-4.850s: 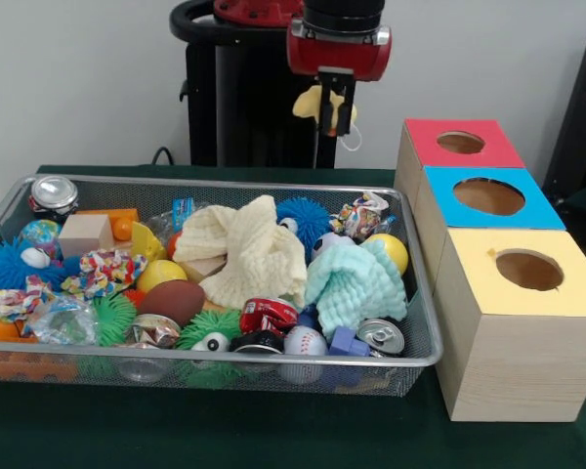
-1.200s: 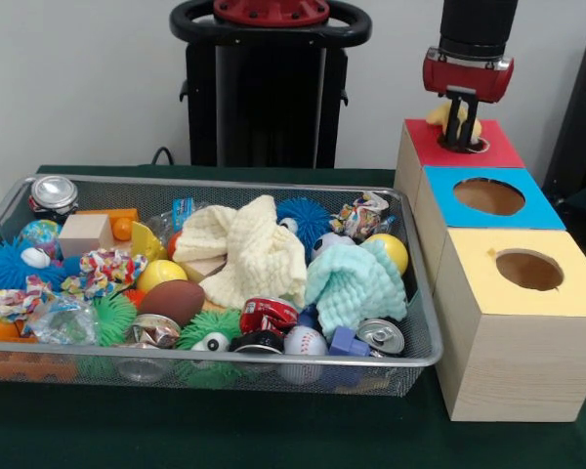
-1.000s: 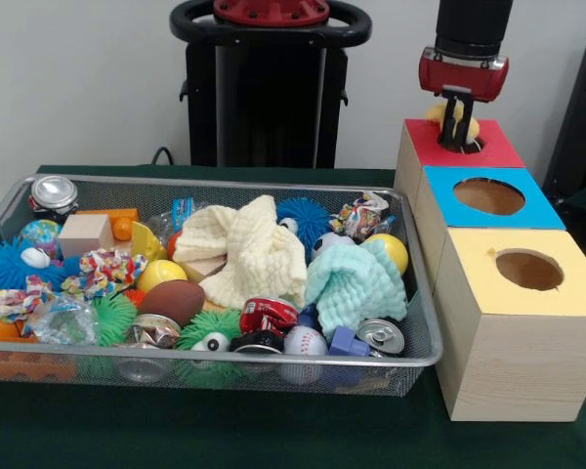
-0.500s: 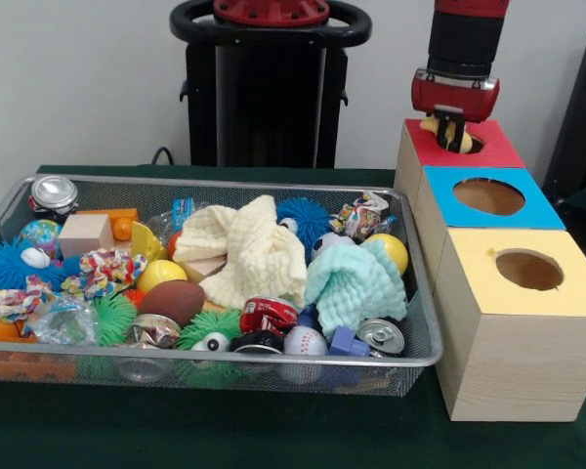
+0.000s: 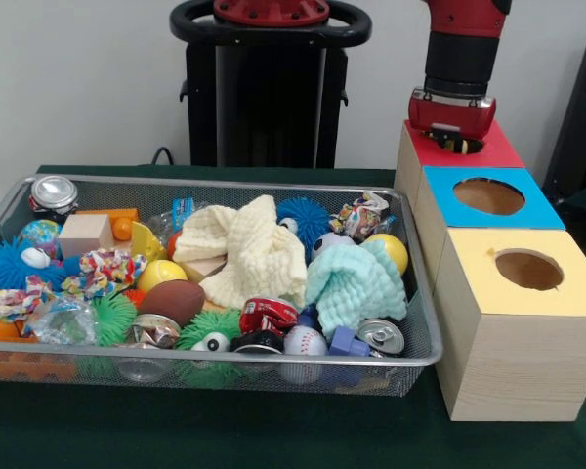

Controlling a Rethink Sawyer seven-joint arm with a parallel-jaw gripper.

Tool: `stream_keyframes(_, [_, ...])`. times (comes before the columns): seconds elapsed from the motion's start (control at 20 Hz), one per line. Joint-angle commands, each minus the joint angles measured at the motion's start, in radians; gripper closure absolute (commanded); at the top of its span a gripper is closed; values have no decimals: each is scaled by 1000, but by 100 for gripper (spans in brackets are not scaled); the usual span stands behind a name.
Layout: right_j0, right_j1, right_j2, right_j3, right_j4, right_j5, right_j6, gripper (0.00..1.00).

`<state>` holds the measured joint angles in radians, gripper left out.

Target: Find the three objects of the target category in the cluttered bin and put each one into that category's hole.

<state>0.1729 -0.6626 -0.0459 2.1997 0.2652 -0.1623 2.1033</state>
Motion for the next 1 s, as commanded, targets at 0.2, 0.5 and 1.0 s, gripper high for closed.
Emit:
stream_keyframes(0.2, [8, 142, 45, -28, 70, -47, 244, 0])
stream_keyframes(0.5, [-6, 135, 73, -20, 95, -22, 252, 0])
stream_keyframes(1.0, [46, 33, 56, 24, 167, 77, 256, 0])
